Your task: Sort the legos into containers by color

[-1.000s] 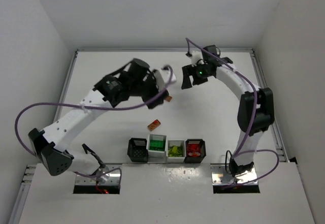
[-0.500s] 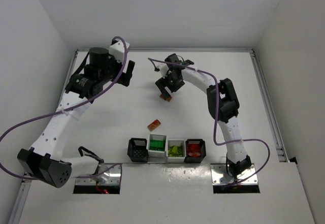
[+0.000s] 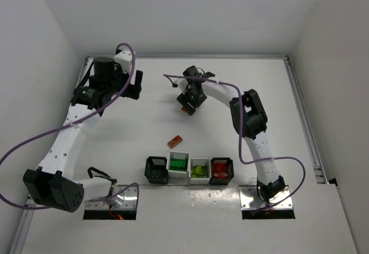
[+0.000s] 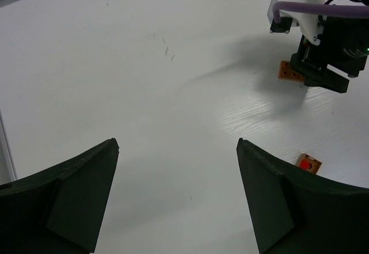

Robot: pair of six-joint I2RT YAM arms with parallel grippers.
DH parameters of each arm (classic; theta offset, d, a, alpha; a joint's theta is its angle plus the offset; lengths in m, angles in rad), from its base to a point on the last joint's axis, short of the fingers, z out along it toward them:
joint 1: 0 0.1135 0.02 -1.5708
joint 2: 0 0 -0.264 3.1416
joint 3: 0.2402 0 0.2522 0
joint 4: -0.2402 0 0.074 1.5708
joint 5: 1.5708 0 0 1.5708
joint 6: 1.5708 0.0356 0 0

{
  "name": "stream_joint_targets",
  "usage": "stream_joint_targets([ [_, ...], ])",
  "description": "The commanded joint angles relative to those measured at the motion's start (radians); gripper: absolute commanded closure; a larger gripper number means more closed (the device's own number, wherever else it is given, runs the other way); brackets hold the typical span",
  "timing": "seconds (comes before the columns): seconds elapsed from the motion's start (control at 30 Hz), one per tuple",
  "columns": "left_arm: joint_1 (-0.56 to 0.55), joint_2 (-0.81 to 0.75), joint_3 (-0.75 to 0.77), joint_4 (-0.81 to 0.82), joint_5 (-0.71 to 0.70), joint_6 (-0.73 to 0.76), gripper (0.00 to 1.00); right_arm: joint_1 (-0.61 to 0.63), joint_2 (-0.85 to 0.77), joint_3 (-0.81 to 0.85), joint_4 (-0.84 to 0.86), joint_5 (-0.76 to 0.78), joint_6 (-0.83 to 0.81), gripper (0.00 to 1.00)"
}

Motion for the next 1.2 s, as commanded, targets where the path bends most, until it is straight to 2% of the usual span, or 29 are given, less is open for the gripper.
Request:
stream_joint_targets([
  [0.0,0.037,-0.03,-0.009,0.043,0.03,-0.019,0.1,0.03,0.002,-0.054,0.02,0.011,-0.032,0.39],
  [0.13,0.056,-0.03,-0.029,0.054,0.039,-0.019,0.1,0.039,0.002,-0.099,0.046,0.02,-0.043,0.53],
  [0.17,0.068,-0.03,-0.04,0.065,0.04,-0.019,0.1,0.049,0.002,-0.109,0.046,0.02,-0.043,0.63],
  [0.23,0.092,-0.02,-0.049,0.074,0.04,-0.019,0.1,0.049,0.002,-0.119,0.046,0.02,-0.052,0.75],
  [0.27,0.103,-0.019,-0.06,0.074,0.04,-0.019,0.1,0.049,-0.007,-0.119,0.046,0.011,-0.052,0.84],
  [0.37,0.157,0.007,-0.069,0.074,0.081,-0.03,0.09,0.049,-0.094,-0.162,0.037,-0.048,-0.043,0.92],
  [0.53,0.249,0.047,-0.101,0.074,0.147,-0.03,0.09,0.076,-0.33,-0.254,0.014,-0.153,-0.032,0.96],
  [0.7,0.277,0.079,-0.126,0.095,0.202,-0.03,0.09,0.099,-0.539,-0.254,-0.071,-0.259,-0.032,1.0],
  [0.83,0.286,0.088,-0.166,0.106,0.219,-0.02,0.09,0.18,-0.584,-0.196,-0.158,-0.445,-0.032,1.0],
  [0.93,0.286,0.088,-0.175,0.115,0.208,-0.02,0.09,0.243,-0.593,-0.186,-0.187,-0.521,-0.017,1.0],
  [1.0,0.286,0.088,-0.184,0.115,0.208,-0.02,0.09,0.343,-0.625,-0.233,-0.149,-0.542,-0.003,1.0],
  [1.17,0.295,0.088,-0.184,0.115,0.198,-0.002,0.09,0.464,-0.637,-0.339,-0.085,-0.543,0.008,1.0],
])
